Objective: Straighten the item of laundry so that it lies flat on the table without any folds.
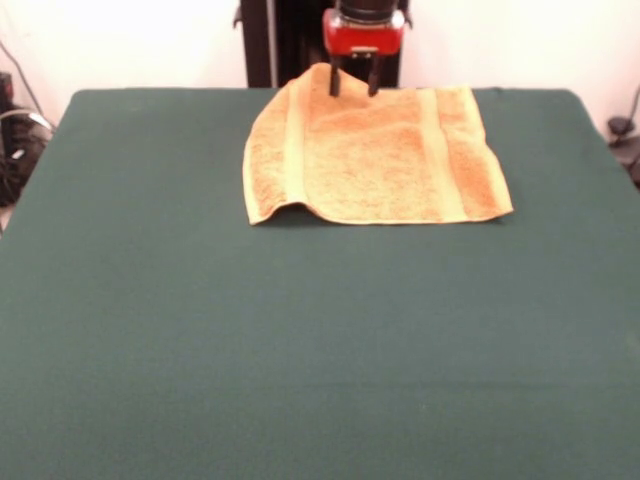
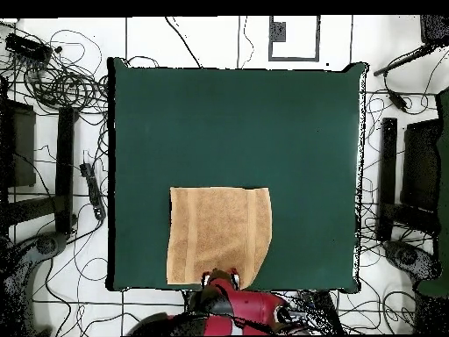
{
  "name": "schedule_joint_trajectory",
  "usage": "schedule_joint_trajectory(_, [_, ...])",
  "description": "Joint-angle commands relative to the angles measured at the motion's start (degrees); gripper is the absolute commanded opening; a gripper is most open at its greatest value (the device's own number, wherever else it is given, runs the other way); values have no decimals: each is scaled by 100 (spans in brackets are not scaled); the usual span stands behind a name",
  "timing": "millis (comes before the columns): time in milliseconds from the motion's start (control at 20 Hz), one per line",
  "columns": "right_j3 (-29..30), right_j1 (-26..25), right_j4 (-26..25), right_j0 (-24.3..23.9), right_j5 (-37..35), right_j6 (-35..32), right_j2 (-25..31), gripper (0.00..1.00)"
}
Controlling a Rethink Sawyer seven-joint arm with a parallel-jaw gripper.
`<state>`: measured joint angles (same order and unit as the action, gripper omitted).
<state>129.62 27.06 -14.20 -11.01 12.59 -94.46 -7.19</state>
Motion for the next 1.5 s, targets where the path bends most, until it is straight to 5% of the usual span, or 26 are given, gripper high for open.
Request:
schedule_joint_trajectory(50, [-939, -65, -50, -19, -356, -524, 464, 100])
schedule_joint_trajectory(950, [-892, -44, -7, 180, -398, -643, 474, 100])
schedule_joint_trajectory(1500, [-855, -973, -7, 363, 412, -923, 264, 100])
